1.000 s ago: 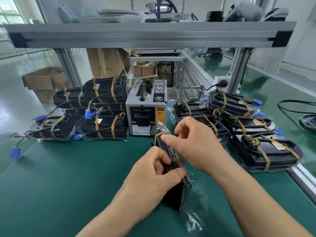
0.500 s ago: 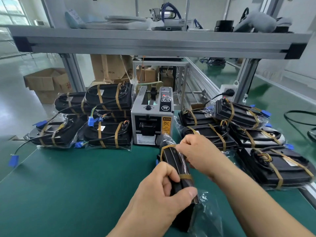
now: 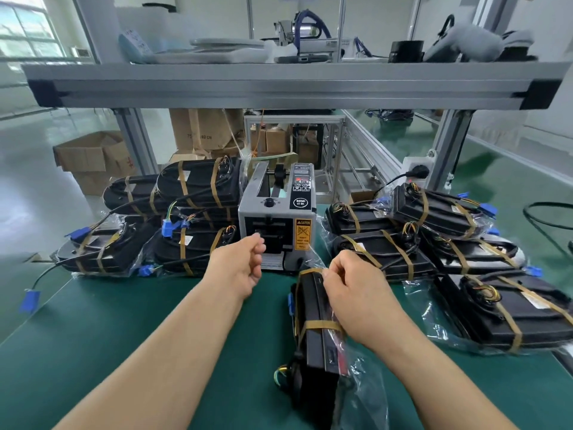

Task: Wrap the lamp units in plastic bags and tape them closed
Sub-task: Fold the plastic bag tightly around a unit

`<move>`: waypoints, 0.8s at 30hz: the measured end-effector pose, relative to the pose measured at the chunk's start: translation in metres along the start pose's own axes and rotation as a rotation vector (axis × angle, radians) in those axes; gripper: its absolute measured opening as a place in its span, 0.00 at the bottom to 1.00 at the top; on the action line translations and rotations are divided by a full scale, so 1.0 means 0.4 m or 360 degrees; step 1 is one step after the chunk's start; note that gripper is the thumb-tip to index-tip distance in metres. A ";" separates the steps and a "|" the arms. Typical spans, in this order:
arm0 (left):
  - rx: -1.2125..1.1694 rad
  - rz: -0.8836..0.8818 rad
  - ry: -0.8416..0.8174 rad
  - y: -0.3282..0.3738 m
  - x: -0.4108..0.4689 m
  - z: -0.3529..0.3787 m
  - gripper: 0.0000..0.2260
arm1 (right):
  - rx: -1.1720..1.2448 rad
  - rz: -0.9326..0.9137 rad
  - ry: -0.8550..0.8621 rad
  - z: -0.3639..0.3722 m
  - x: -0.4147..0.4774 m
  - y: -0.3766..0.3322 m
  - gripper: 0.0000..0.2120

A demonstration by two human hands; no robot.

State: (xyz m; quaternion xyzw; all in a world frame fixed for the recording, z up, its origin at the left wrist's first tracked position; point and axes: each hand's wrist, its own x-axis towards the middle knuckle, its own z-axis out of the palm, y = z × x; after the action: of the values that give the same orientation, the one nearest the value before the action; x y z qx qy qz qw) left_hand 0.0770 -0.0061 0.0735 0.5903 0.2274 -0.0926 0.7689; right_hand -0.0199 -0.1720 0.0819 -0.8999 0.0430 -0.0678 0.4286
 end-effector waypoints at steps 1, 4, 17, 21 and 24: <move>-0.0010 -0.0049 0.0018 0.003 0.014 0.008 0.10 | 0.0012 0.0003 -0.0009 -0.001 0.000 0.000 0.12; -0.0087 -0.0145 0.0093 0.011 0.037 0.035 0.09 | 0.0047 0.0014 -0.0027 -0.005 0.001 0.000 0.11; -0.0298 0.0225 0.0093 -0.011 -0.014 0.052 0.10 | 0.0105 0.0024 -0.0069 -0.007 -0.002 0.007 0.12; 0.0227 0.0230 -0.0765 -0.009 -0.104 -0.009 0.16 | 0.0141 0.0040 -0.0092 -0.009 0.003 0.018 0.11; 0.0595 0.0258 -0.0964 -0.009 -0.146 -0.013 0.14 | 0.0202 0.0058 -0.0113 -0.010 0.004 0.019 0.11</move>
State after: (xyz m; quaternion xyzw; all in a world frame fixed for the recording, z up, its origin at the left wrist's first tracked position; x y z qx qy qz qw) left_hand 0.0230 -0.0094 0.0963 0.6826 -0.0790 -0.2421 0.6850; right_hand -0.0189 -0.1801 0.0786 -0.8719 0.0397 -0.0307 0.4871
